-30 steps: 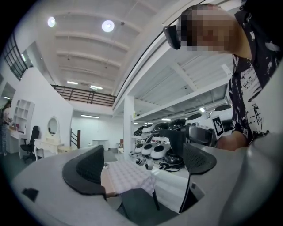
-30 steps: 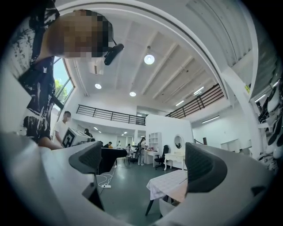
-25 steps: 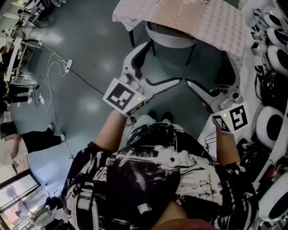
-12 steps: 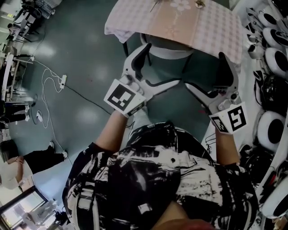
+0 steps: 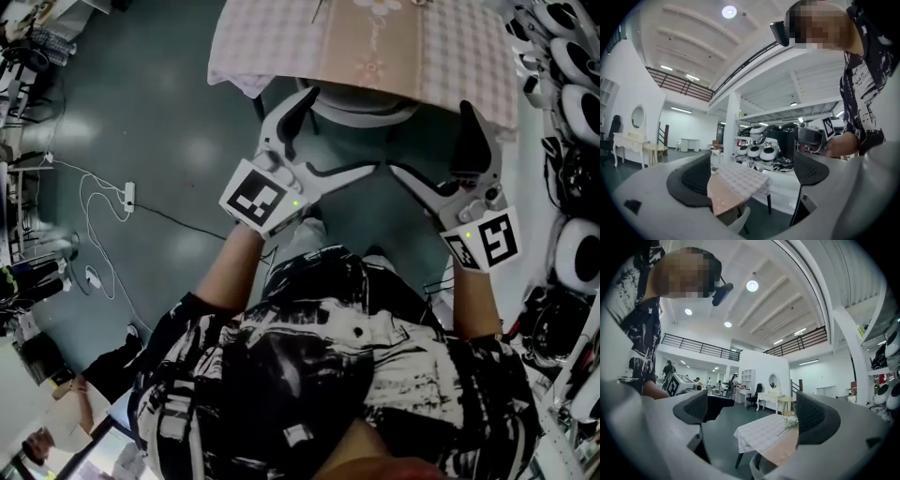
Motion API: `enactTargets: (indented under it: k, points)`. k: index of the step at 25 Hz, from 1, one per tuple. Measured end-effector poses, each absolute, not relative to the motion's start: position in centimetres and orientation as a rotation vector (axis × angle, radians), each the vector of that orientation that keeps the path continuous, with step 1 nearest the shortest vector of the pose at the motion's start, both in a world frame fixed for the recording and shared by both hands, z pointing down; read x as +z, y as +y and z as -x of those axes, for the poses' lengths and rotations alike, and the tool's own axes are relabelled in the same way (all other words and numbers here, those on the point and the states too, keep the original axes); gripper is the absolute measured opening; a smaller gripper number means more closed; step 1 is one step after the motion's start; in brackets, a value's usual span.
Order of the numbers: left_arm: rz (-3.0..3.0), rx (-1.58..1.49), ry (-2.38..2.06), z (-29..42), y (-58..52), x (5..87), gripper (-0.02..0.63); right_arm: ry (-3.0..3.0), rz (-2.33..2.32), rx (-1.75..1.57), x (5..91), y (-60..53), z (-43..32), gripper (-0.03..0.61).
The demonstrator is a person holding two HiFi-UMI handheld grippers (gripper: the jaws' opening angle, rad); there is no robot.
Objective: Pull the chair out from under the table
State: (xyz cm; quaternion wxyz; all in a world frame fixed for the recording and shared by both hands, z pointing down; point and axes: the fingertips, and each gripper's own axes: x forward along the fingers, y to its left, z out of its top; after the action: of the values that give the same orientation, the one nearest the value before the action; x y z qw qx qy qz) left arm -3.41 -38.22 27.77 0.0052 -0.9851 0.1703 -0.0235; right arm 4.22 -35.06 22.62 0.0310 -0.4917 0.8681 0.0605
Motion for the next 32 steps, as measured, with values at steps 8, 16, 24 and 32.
enactTargets:
  k: [8,16,24,32]
  points:
    - [3.049,-0.224,0.275,5.5,-44.1,32.0,0.552,2.739,1.709,0.168,27.3,-40.2,-2.2,0.569]
    - [2.908,-0.557,0.124,2.0,-46.6,39.8,0.516,3.038,1.632,0.227,35.4,-43.4,-3.5,0.569]
    - [2.736,-0.905,-0.011,-1.7,-47.7,49.7,0.479,3.522,1.493,0.252,47.7,-46.5,-4.3,0.569]
    - [2.504,-1.184,-0.224,-4.0,-48.3,60.5,0.479,4.010,1.128,0.400,60.5,-49.2,-3.8,0.569]
